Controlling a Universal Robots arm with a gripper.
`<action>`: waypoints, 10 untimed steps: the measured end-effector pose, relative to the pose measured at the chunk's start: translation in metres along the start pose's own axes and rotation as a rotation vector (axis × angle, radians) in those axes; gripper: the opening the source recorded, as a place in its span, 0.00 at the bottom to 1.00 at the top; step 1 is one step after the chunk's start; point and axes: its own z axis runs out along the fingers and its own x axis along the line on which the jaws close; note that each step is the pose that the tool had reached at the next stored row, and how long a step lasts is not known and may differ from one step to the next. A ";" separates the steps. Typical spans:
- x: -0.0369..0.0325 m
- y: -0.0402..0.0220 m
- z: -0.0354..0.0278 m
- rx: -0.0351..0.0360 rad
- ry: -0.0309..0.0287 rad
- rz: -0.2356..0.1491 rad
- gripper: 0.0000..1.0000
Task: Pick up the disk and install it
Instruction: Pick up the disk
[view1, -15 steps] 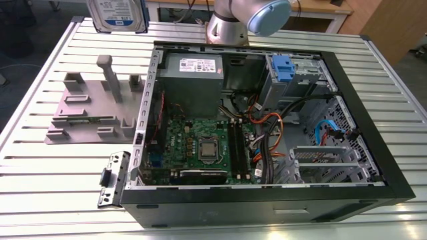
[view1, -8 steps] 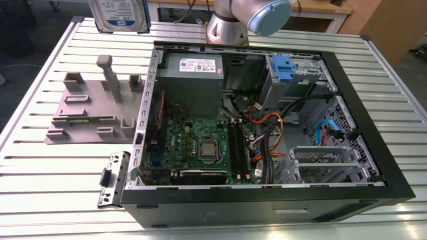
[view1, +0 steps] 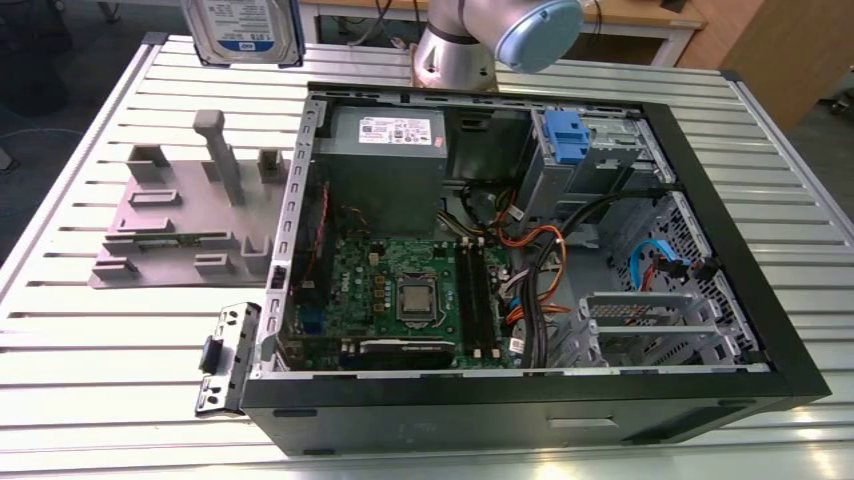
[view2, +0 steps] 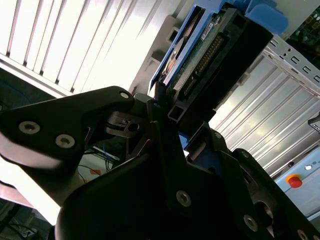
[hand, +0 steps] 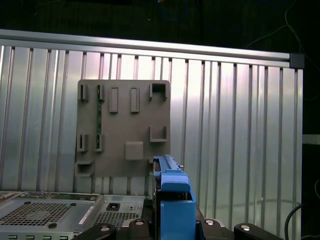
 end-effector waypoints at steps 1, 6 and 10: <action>0.0000 -0.0005 0.0000 0.0000 0.0000 0.000 0.36; 0.0001 -0.0028 -0.0001 0.0000 0.0000 0.000 0.36; 0.0002 -0.0045 -0.0001 0.0001 0.0000 0.000 0.36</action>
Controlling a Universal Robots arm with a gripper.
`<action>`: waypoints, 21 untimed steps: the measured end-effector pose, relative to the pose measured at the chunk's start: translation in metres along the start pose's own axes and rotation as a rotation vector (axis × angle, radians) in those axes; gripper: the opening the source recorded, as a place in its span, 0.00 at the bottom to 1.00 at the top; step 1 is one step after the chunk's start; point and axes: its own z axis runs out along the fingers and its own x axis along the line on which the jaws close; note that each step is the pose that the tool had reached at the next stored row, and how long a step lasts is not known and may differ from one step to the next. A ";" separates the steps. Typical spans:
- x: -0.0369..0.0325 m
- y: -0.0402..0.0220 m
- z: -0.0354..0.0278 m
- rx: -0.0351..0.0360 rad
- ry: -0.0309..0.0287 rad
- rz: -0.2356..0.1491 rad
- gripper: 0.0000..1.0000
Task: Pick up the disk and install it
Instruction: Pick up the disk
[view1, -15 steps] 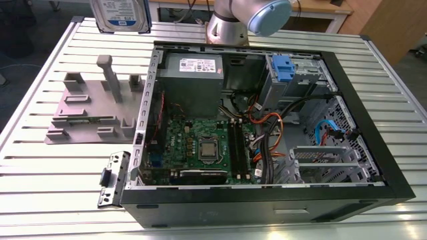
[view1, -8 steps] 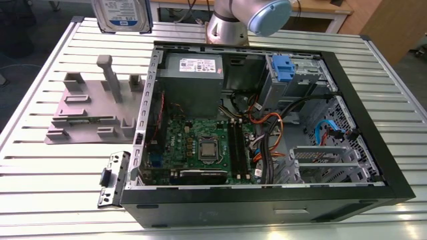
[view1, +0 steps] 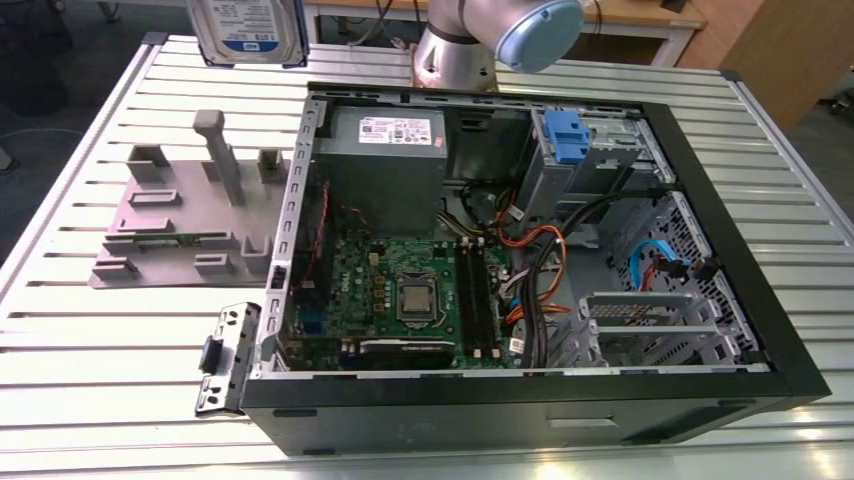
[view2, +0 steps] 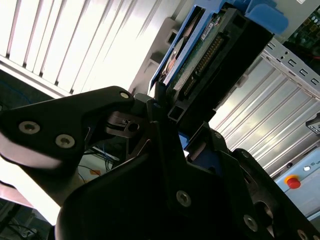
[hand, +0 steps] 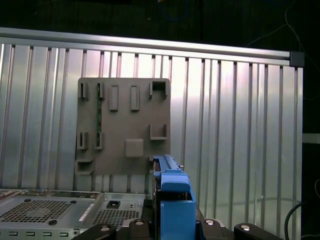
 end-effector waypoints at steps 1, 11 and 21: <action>0.0000 -0.0005 0.0000 0.0000 0.0000 0.000 0.36; 0.0002 -0.0054 -0.0002 0.0000 0.0000 0.000 0.36; 0.0004 -0.0102 -0.0004 -0.0001 0.0000 0.000 0.36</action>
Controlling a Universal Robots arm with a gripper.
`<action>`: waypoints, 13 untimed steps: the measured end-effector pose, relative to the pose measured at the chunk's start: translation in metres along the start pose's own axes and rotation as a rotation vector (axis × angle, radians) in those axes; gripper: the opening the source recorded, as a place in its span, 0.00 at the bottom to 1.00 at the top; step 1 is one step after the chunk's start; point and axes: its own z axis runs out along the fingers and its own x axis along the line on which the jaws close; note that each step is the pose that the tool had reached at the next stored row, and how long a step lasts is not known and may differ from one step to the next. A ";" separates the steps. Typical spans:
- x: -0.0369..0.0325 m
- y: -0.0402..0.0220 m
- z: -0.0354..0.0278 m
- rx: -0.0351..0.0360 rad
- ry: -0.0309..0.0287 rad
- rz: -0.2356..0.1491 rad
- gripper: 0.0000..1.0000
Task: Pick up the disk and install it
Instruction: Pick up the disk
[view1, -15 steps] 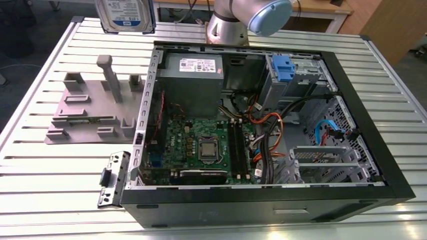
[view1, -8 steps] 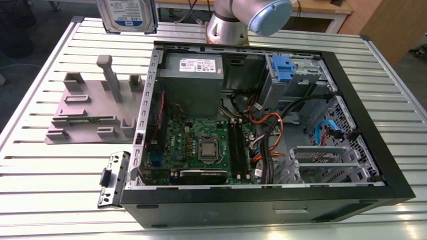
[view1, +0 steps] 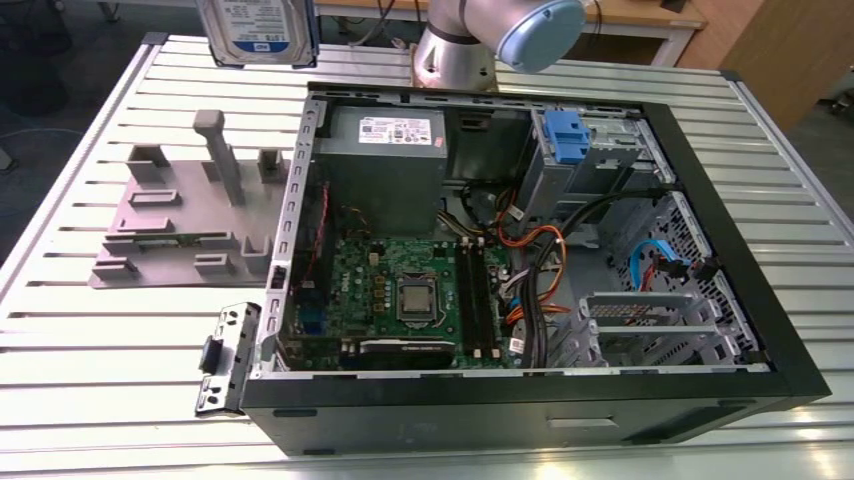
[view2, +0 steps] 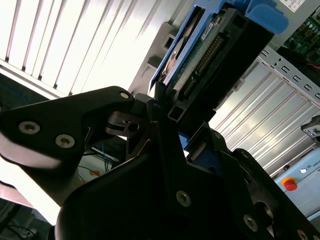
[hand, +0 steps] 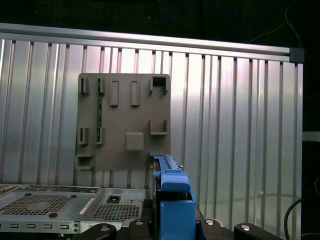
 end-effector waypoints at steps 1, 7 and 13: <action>0.0000 -0.0005 0.0000 0.0001 0.0000 0.000 0.36; 0.0001 -0.0032 -0.0001 0.0000 0.0000 0.000 0.36; 0.0002 -0.0062 -0.0002 0.0000 0.0000 0.000 0.36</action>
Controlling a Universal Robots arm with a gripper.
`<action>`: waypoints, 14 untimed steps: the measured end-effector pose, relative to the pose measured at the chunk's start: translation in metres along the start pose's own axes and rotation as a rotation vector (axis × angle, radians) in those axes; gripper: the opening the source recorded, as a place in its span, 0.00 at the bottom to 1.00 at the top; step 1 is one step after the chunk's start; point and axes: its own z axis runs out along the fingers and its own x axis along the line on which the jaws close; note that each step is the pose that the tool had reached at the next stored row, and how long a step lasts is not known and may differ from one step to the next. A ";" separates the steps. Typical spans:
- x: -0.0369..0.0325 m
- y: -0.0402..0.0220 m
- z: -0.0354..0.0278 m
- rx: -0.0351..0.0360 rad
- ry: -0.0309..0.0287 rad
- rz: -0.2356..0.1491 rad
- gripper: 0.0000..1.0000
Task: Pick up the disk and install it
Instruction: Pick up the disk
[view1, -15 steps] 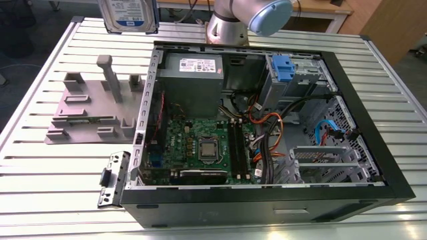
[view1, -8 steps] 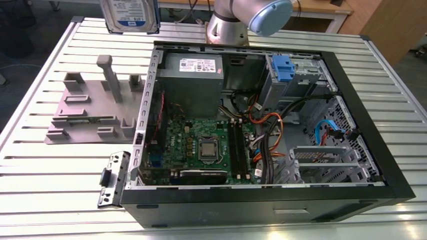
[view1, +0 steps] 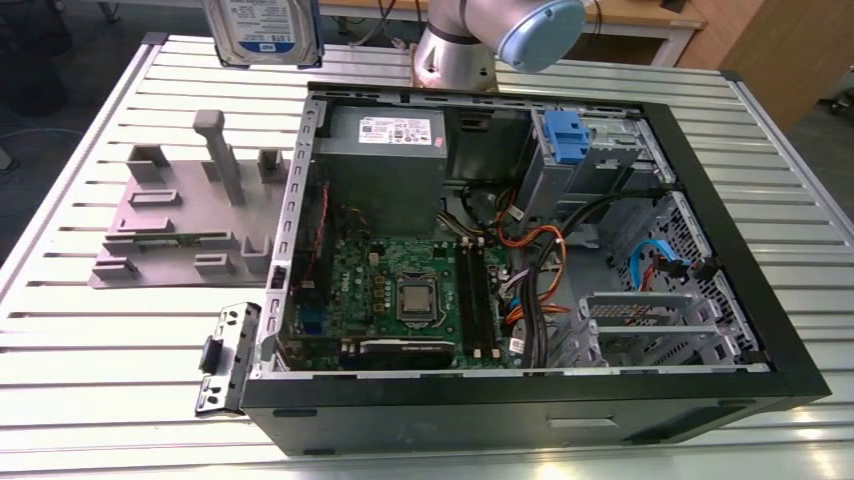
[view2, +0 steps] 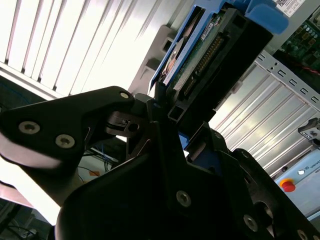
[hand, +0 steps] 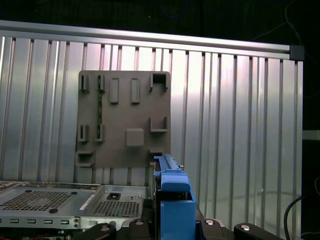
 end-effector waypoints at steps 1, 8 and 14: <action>0.0000 -0.0005 0.0000 0.0000 0.0000 0.000 0.36; 0.0002 -0.0041 -0.0001 0.0000 0.0000 0.000 0.36; 0.0003 -0.0070 -0.0002 0.0000 0.0000 0.000 0.36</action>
